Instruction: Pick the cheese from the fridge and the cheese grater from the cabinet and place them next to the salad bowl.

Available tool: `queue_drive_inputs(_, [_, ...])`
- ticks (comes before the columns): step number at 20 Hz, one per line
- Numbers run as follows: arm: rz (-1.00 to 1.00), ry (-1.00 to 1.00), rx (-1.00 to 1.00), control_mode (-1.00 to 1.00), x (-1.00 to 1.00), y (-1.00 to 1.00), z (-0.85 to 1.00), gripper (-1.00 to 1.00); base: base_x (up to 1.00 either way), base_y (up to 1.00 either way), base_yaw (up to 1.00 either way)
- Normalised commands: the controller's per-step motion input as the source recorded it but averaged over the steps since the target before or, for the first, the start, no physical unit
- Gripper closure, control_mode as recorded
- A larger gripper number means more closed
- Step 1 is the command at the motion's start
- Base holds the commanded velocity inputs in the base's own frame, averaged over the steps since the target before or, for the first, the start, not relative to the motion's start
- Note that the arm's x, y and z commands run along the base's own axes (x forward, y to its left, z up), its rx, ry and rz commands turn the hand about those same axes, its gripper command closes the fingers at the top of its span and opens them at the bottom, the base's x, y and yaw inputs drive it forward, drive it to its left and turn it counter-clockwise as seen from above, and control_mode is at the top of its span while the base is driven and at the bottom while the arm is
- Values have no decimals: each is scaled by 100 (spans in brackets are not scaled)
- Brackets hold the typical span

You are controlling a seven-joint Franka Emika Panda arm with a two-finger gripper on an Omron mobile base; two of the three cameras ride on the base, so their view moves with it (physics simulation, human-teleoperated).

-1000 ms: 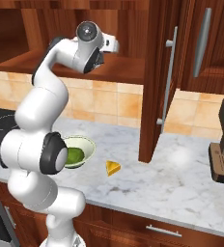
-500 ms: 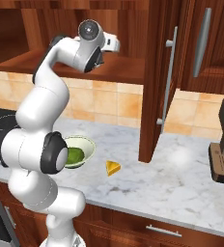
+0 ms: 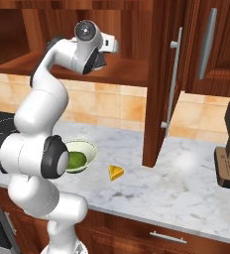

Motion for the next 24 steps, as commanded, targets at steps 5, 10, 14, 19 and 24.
queue_drive_inputs(5, [0, -4, 0, -100, 1, 0, 15, -100, 0, 0, 0])
queue_drive_inputs(10, [0, -6, 0, -100, 0, 0, 52, -100, 0, 0, 0])
queue_drive_inputs(14, [2, 0, 0, -100, 0, -6, 2, -100, 0, 0, 0])
queue_drive_inputs(19, [10, 0, 0, -100, 0, -45, 0, -100, 0, 0, 0])
queue_drive_inputs(24, [2, 0, 0, -100, 2, -13, 1, -100, 0, 0, 0])
